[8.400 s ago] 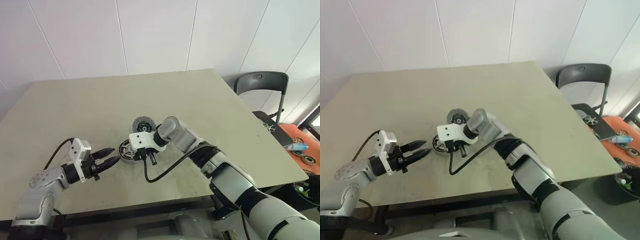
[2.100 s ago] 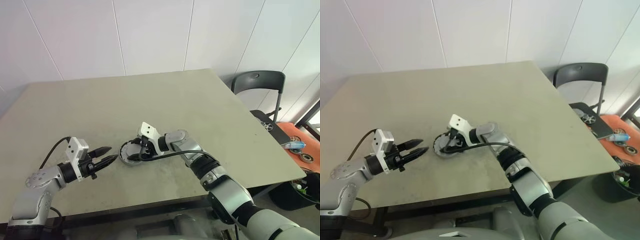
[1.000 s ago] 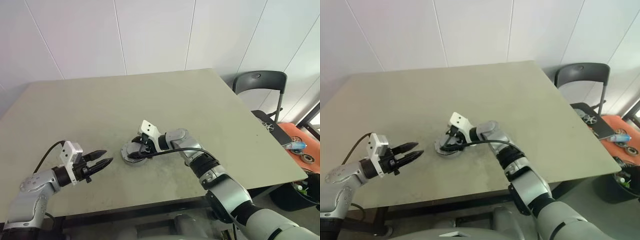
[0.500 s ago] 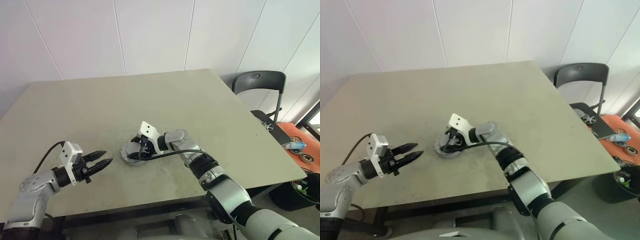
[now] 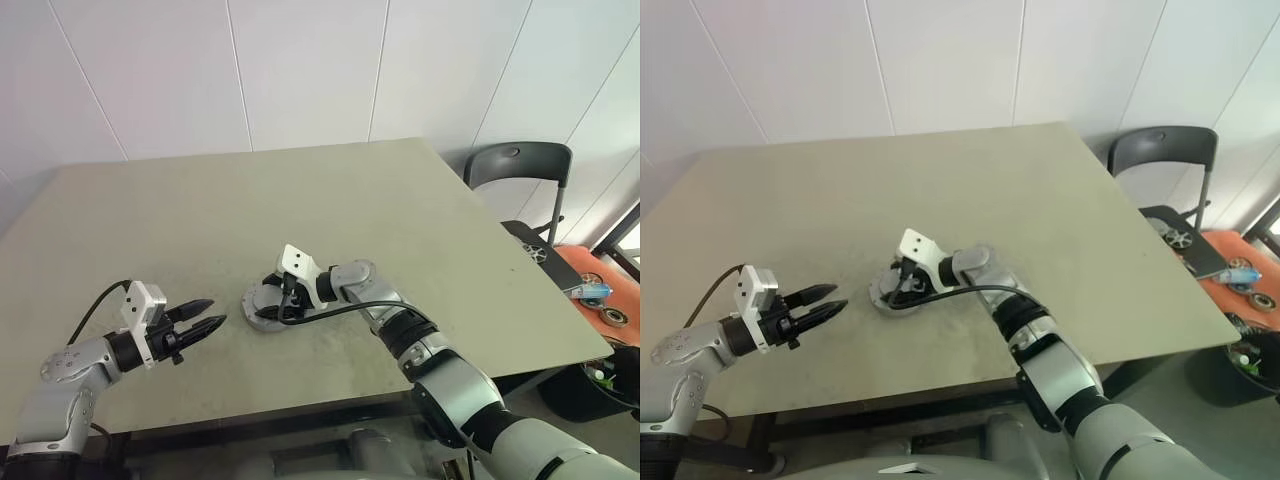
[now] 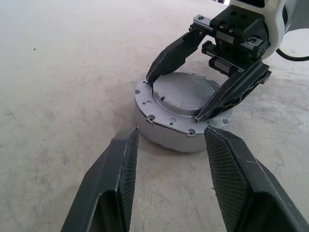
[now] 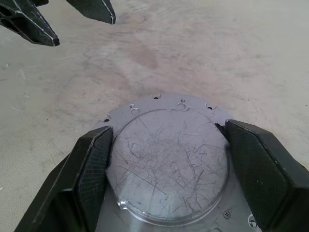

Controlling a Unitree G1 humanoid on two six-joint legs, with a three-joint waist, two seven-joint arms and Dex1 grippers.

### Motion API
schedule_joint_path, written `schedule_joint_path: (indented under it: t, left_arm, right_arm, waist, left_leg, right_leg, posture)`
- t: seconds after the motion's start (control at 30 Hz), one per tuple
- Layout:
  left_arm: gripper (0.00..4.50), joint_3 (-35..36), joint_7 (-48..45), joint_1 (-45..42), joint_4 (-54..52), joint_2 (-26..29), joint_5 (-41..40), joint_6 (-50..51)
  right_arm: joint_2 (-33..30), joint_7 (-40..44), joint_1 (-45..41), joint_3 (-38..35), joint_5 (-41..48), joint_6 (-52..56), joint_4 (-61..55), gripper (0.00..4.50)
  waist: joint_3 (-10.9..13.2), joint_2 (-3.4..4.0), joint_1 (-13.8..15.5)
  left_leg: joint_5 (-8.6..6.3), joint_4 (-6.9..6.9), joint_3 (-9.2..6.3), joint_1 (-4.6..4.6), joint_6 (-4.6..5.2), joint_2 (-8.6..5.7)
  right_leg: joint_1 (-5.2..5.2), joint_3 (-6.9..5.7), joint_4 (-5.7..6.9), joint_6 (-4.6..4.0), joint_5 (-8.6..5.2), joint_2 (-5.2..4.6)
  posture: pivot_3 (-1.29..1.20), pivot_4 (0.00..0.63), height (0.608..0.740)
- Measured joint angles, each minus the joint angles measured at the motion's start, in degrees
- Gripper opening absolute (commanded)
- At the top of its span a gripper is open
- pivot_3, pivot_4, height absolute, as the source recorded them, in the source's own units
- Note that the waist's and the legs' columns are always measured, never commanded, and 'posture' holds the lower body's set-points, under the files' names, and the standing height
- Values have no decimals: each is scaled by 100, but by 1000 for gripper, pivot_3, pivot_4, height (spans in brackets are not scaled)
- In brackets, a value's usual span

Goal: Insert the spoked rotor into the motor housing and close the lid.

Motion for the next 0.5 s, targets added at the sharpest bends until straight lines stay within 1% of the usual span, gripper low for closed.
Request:
schedule_joint_path:
  t: [0.2, 0.33, 0.5]
  left_arm:
    - [2319, 0, 0, 1, -49, -2, 0, 24]
    - [2319, -7, -3, 2, -51, -17, 3, 14]
    - [2319, -64, -53, -178, 94, -9, 10, -26]
  right_arm:
    - [-9, 103, -45, 8, 1, 113, 31, 3395]
    - [-104, 470, -75, 24, 9, 553, -183, 3395]
    - [-125, 658, -97, 65, 7, 868, -352, 3395]
  waist:
    - [-2, 0, 4]
    - [-9, -7, 30]
    - [-23, -17, 25]
  left_leg:
    - [0, 0, 0, 6, 0, 0]
    - [-2, -1, -1, -3, 3, -1]
    - [-25, -3, 0, -9, 37, -2]
  right_leg:
    - [8, 1, -2, -1, -1, 0]
    - [5, 1, -6, 10, -5, -3]
    - [0, 0, -7, 19, -4, -6]
  posture:
    - [0, 0, 740]
    - [0, 0, 740]
    - [0, 0, 740]
